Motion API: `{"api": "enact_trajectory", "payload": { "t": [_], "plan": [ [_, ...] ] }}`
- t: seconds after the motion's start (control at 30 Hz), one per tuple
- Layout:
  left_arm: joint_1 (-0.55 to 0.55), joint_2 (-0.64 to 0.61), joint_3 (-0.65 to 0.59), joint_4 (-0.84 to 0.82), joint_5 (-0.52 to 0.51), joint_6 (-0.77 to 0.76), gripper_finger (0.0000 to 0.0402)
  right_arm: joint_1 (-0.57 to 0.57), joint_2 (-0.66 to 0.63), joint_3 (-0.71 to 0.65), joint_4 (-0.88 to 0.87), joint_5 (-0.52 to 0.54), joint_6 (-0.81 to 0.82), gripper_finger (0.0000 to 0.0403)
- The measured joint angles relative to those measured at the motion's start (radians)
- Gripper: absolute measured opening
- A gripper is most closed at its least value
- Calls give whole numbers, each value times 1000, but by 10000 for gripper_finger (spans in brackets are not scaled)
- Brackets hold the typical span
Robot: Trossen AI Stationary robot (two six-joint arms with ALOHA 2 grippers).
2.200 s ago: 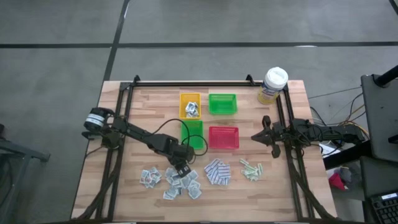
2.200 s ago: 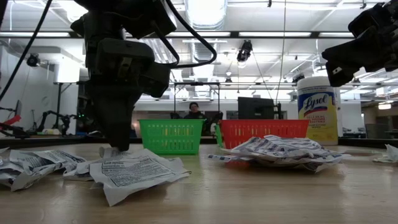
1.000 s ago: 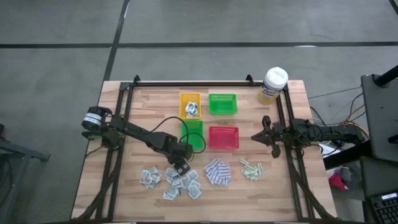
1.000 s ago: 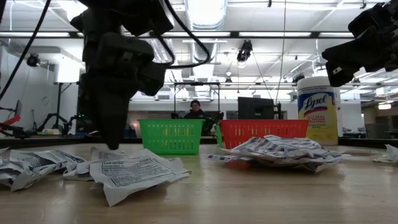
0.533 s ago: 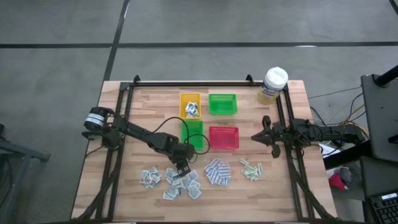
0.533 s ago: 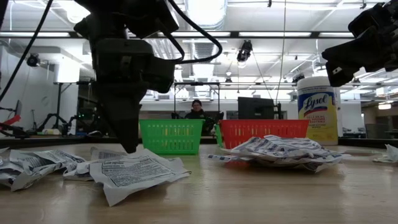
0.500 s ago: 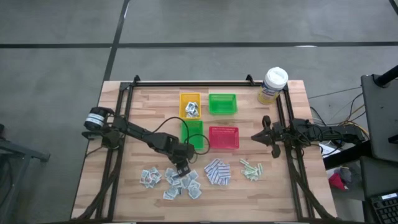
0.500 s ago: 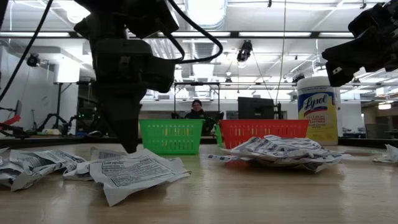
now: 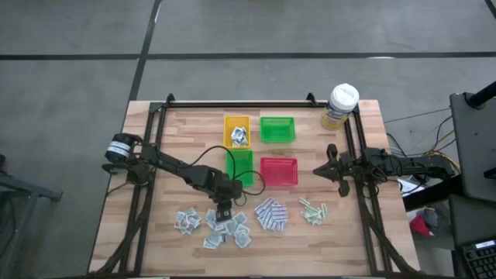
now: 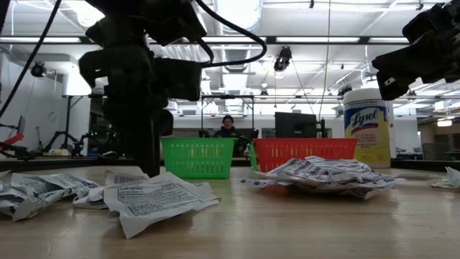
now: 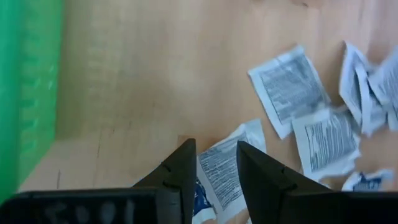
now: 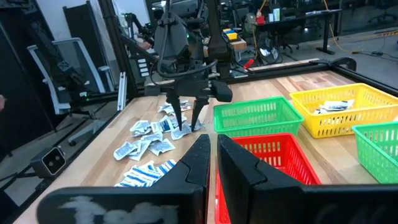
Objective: Pick & Place First Aid Supplies
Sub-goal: Put the blue alcohol pad into the yellow bin
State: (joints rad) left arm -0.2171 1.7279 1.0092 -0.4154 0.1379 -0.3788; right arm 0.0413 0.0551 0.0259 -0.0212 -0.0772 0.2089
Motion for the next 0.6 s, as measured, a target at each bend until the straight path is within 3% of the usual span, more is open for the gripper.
{"api": "enact_trajectory", "payload": {
  "t": [0.27, 0.6],
  "plan": [
    [-14, 0, -9, -6, 21, 287, 108, 0, 0, 0, 0, 0, 0, 28],
    [-16, 0, -41, 28, 0, 305, 108, 0, 0, 0, 0, 0, 0, 28]
  ]
}}
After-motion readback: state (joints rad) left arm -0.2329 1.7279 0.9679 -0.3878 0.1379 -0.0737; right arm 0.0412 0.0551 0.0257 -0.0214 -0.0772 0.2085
